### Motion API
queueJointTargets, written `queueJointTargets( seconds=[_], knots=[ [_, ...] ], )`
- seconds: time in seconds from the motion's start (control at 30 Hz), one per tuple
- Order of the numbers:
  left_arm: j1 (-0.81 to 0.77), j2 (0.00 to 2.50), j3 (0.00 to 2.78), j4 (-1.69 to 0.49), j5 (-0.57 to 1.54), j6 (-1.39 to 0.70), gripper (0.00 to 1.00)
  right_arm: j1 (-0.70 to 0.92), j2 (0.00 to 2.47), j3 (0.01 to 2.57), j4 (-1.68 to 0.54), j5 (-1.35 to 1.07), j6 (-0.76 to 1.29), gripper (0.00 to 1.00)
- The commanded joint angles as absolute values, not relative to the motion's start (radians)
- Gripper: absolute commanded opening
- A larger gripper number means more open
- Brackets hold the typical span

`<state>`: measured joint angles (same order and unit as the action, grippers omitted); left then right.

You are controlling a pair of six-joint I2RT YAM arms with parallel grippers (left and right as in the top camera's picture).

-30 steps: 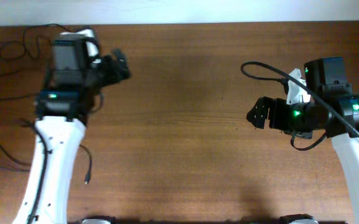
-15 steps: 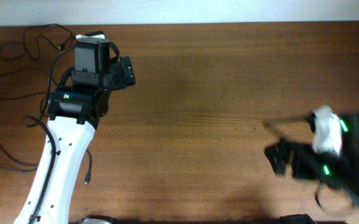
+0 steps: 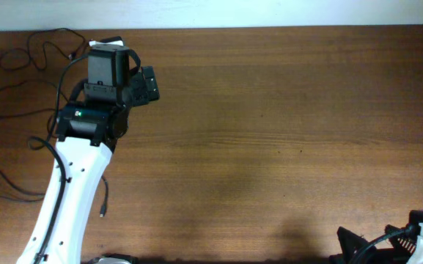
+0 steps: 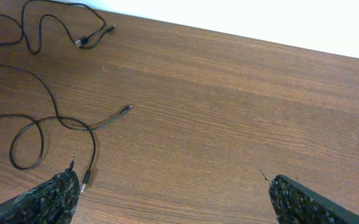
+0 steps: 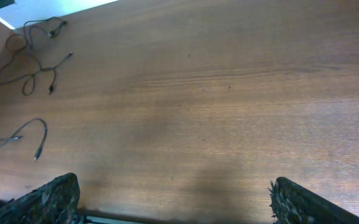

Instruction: Untangle cables

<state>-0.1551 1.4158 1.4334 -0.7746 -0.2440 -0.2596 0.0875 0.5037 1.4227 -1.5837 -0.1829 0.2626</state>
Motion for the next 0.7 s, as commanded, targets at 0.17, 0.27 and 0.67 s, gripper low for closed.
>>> queueJointTargets(
  seconds=[0.17, 0.27, 0.67],
  knots=[
    [-0.154, 1.414, 1.442, -0.774, -0.255, -0.244, 0.99, 0.029, 0.427, 1.075, -1.249, -0.130, 0.038, 0.98],
    [-0.154, 1.414, 1.442, -0.774, -0.255, -0.244, 0.99, 0.026, 0.314, 0.852, -1.028, -0.181, -0.056, 0.98],
    [-0.154, 1.414, 1.442, -0.774, -0.255, -0.244, 0.99, 0.026, 0.003, 0.200, -0.234, -0.190, -0.154, 0.98]
  ],
)
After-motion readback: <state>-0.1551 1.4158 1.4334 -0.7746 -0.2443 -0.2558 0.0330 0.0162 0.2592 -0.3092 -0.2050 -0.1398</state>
